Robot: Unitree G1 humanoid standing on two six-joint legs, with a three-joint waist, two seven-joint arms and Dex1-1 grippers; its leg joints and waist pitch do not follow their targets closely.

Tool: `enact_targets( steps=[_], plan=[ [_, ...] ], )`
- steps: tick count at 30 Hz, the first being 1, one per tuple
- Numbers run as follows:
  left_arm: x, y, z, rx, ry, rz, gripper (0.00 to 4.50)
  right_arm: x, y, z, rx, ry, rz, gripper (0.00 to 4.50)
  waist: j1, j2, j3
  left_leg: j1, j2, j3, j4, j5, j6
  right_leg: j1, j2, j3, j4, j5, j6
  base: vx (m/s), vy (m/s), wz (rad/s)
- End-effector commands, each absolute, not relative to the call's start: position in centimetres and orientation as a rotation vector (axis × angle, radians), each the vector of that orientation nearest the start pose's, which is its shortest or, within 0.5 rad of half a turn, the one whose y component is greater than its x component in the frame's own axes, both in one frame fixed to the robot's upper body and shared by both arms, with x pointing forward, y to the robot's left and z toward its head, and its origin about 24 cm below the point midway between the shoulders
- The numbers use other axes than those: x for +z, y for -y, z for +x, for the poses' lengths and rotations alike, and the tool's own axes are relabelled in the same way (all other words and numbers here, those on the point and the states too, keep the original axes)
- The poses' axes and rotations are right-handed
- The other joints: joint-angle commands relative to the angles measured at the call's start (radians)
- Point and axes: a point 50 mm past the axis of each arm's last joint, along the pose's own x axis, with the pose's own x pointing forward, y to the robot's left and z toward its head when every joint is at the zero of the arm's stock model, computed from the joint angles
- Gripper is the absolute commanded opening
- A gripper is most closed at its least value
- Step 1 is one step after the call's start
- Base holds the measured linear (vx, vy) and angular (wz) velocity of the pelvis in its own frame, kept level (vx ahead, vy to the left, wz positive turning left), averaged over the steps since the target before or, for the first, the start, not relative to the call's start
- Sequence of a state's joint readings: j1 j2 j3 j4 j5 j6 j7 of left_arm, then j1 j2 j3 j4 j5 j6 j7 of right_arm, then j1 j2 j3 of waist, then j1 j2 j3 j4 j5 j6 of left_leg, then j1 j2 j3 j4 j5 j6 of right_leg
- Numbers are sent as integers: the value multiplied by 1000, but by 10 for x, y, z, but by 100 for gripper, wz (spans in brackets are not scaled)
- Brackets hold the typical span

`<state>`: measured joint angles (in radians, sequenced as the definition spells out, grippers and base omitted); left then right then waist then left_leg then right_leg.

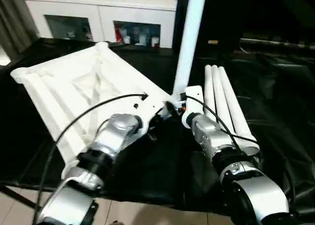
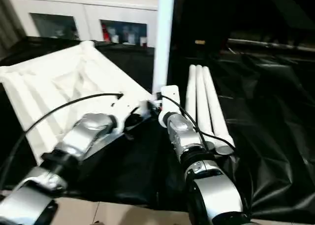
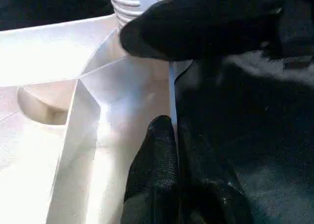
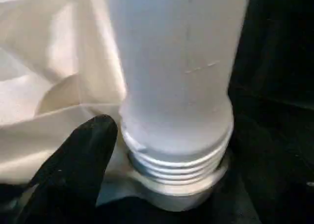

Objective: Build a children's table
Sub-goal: Rotate leg to tighten

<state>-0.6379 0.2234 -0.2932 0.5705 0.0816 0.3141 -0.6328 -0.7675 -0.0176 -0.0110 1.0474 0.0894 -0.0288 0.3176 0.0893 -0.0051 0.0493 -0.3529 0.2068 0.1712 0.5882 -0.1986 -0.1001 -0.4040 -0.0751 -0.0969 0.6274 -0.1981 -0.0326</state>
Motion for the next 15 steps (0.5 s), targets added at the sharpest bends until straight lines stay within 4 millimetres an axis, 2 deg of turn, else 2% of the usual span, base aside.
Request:
enact_targets(
  steps=[1,2,3,6,7,12,15],
  plan=[
    [50,-110,337,-861,-413,463,0,42,91,360,587,-250,19,398,8,1,-64,-10,25,-6,-66,-116,57,63,-79,61,-77,-128,-180,0,0,0],
    [48,-115,334,-891,-424,470,0,44,94,357,677,-232,-5,398,10,3,-65,-9,26,-6,-64,-104,68,64,-77,60,-73,-92,-189,0,0,0],
    [48,-116,334,-895,-424,474,0,44,95,356,689,-230,-13,398,11,3,-66,-10,28,-7,-63,-92,72,65,-78,60,-69,-67,-195,0,0,0],
    [50,-129,323,-1023,-410,502,0,44,116,345,843,-244,-150,398,11,5,-68,-5,27,-6,-60,-73,86,64,-73,58,-62,0,-223,0,0,0],
    [50,-129,323,-1023,-410,502,0,44,116,345,843,-244,-150,398,11,4,-68,-8,27,-5,-59,-70,89,66,-74,60,-59,19,-230,0,0,0],
    [53,-139,310,-1159,-424,512,0,52,123,337,979,-235,-190,398,14,8,-62,-2,28,-2,-64,-130,73,64,-76,61,-71,-65,-230,0,0,0],
    [55,-141,305,-1199,-429,502,0,55,122,336,1016,-229,-192,398,16,10,-62,2,32,-4,-66,-141,59,62,-76,62,-69,-83,-226,0,0,0]
  ],
)
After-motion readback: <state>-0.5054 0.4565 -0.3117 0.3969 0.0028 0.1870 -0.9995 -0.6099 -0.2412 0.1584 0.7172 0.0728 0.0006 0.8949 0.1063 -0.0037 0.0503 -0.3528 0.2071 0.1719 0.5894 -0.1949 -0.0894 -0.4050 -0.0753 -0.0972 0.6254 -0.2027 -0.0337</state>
